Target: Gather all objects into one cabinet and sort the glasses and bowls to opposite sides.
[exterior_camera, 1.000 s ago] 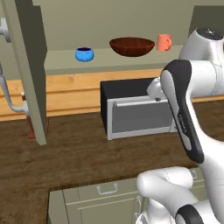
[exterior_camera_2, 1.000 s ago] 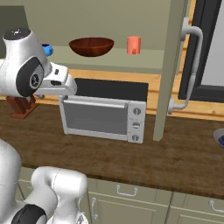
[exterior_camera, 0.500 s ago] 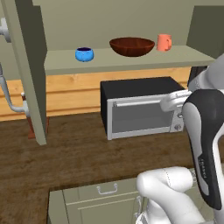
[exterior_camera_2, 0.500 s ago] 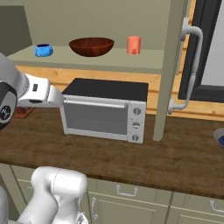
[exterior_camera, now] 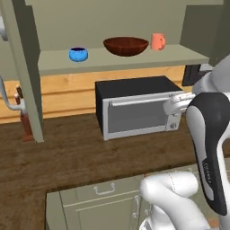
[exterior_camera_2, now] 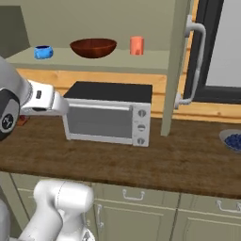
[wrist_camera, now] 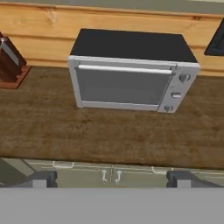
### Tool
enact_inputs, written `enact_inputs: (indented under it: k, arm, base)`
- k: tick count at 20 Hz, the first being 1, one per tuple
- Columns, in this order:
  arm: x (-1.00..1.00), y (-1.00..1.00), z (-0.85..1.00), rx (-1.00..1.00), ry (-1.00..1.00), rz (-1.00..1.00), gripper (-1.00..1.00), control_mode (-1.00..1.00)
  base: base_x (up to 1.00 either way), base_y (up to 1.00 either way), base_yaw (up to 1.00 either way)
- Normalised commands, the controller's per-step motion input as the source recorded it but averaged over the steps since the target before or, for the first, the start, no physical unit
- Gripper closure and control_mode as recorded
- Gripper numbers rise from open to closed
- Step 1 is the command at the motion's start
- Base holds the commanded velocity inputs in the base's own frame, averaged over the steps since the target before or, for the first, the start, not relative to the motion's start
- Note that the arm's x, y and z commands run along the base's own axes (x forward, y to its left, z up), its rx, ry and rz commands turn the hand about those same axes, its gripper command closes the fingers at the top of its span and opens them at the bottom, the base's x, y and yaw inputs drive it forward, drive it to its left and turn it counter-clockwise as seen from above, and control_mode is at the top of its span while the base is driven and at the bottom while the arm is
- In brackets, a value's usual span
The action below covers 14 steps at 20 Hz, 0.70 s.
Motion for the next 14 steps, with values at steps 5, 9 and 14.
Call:
enact_inputs:
  k: [5,9,14]
  arm:
    - [0.00,0.00,0.00,0.00,0.00,0.00,-1.00,1.00]
    - [0.00,0.00,0.00,0.00,0.00,0.00,-1.00,1.00]
    - [0.00,0.00,0.00,0.00,0.00,0.00,-1.00,1.00]
  base:
    - [-0.79,-0.37,-0.61]
    - [-0.54,-0.16,-0.77]
    - [-0.35,-0.07,-0.84]
